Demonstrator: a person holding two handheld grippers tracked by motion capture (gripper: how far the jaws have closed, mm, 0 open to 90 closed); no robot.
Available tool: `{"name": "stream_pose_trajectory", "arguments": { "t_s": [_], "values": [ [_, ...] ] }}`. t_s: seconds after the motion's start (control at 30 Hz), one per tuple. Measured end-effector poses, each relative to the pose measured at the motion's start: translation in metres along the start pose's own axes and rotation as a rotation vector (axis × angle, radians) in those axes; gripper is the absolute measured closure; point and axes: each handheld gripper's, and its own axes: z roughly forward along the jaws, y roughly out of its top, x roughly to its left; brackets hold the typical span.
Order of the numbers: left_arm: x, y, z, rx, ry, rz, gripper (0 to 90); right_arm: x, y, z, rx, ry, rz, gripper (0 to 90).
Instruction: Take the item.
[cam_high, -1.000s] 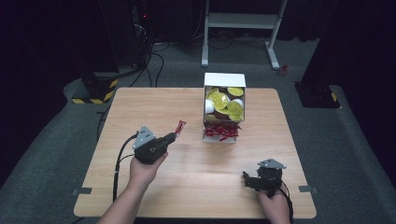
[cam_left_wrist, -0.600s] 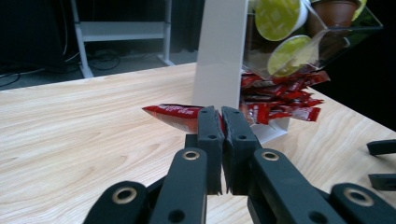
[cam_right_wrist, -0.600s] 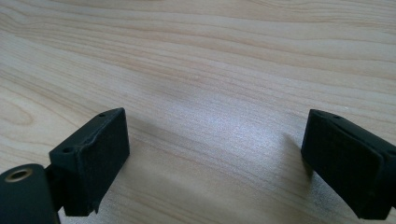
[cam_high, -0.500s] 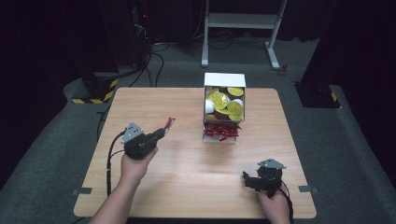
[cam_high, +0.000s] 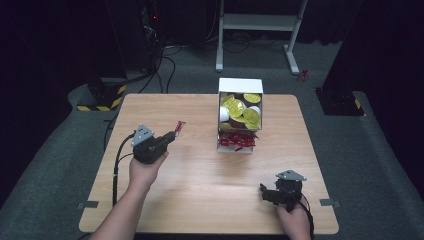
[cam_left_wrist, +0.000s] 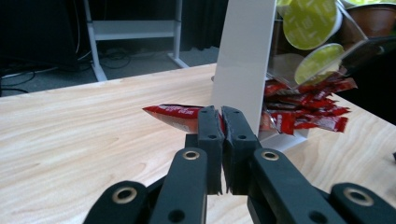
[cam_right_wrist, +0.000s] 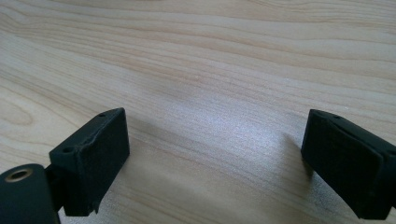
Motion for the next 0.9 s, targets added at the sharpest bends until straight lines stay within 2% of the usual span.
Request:
{"name": "stream_pose_trajectory", "arguments": {
  "t_s": [0.3, 0.6, 0.7, 0.9],
  "values": [
    [0.006, -0.002, 0.025, 0.027, 0.017, -0.024, 87.0, 0.0, 0.0, 0.0, 0.001, -0.001, 0.003, 7.7],
    [0.01, -0.011, 0.048, 0.049, 0.056, -0.017, 86.9, 0.0, 0.0, 0.0, 0.001, -0.001, 0.003, 7.7],
    [0.013, -0.013, 0.053, 0.052, 0.066, -0.037, 86.9, 0.0, 0.0, 0.0, 0.001, -0.001, 0.003, 7.7],
    [0.012, -0.015, 0.057, 0.059, 0.075, -0.028, 86.9, 0.0, 0.0, 0.0, 0.0, 0.001, 0.0, 7.7]
  ]
}}
